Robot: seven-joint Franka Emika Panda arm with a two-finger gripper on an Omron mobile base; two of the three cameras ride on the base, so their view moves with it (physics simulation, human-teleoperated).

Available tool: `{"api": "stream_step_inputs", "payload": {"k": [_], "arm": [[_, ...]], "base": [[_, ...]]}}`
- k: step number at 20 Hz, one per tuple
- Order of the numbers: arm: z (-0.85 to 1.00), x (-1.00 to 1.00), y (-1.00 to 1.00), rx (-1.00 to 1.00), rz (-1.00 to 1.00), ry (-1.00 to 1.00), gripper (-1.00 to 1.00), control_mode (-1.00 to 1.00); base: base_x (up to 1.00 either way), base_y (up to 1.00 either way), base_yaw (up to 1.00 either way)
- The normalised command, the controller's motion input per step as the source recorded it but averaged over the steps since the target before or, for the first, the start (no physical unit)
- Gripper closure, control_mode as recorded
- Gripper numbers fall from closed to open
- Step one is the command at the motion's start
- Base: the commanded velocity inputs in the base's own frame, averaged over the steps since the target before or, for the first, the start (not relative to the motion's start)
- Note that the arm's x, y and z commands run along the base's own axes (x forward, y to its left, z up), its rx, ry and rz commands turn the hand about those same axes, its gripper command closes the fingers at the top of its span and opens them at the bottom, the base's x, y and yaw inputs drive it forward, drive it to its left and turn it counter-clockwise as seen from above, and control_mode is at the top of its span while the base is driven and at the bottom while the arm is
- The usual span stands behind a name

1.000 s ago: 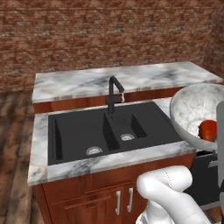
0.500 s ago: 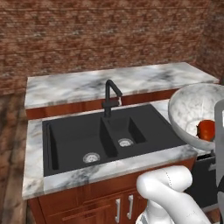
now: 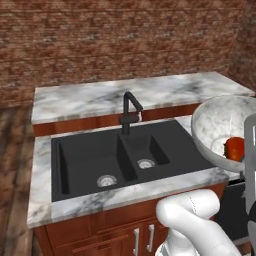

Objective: Pick the tomato from the cabinet and place it in the bowl. Then pick the bowl and place it in the sink. Then turn on the sink facuet.

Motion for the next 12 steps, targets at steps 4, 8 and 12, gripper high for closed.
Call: {"api": "stream_step_inputs", "payload": {"k": [4,8,12], "arm": [[0.0,0.0,0.0,0.0,0.0,0.0,1.0,1.0],[0.0,0.0,0.0,0.0,0.0,0.0,1.0,1.0],[0.0,0.0,0.0,0.0,0.0,0.0,1.0,1.0]], "base": [[0.34,-0.01,0.03],[0.57,0.0,0.0],[0.57,0.0,0.0]]}}
